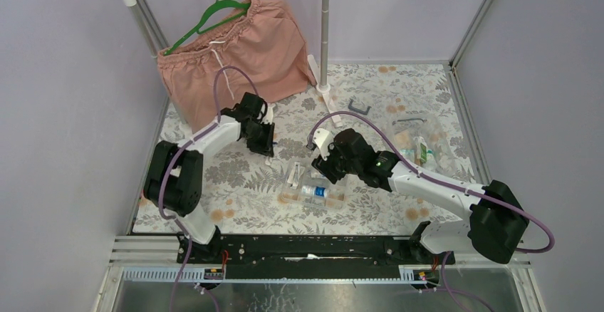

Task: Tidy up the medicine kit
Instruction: Pick up the medical item at the center of the board, then place the medical item at the medicine box compartment.

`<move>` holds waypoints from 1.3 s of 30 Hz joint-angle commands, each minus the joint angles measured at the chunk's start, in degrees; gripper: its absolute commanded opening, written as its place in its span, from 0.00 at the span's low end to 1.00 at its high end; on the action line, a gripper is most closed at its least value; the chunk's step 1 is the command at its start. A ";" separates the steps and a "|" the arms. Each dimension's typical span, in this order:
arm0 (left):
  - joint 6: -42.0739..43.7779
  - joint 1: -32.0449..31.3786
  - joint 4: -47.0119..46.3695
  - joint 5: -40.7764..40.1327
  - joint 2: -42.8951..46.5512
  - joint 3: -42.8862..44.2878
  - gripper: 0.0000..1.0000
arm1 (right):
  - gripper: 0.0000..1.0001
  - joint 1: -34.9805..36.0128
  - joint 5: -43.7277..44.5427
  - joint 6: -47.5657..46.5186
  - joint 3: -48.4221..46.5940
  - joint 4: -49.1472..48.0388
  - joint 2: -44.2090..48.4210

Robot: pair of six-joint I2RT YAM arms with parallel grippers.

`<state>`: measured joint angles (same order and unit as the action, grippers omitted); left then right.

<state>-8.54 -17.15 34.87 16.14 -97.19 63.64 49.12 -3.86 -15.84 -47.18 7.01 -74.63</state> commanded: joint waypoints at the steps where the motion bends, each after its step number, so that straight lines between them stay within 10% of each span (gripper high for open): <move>1: -4.72 -3.65 -3.67 4.60 4.91 -0.66 0.25 | 0.58 0.32 2.89 1.69 -0.72 -1.37 0.95; 13: -17.75 -12.91 -16.32 5.74 11.07 -11.37 0.27 | 0.59 0.32 16.92 5.75 2.65 -9.31 5.33; 39: -14.21 -15.11 -14.71 4.22 9.76 -11.14 0.41 | 0.59 0.34 18.50 8.31 1.91 -8.55 5.45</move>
<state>-24.43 -31.90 21.37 20.40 -87.64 51.86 49.12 11.73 -9.65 -44.71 0.49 -70.54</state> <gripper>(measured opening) 0.416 0.591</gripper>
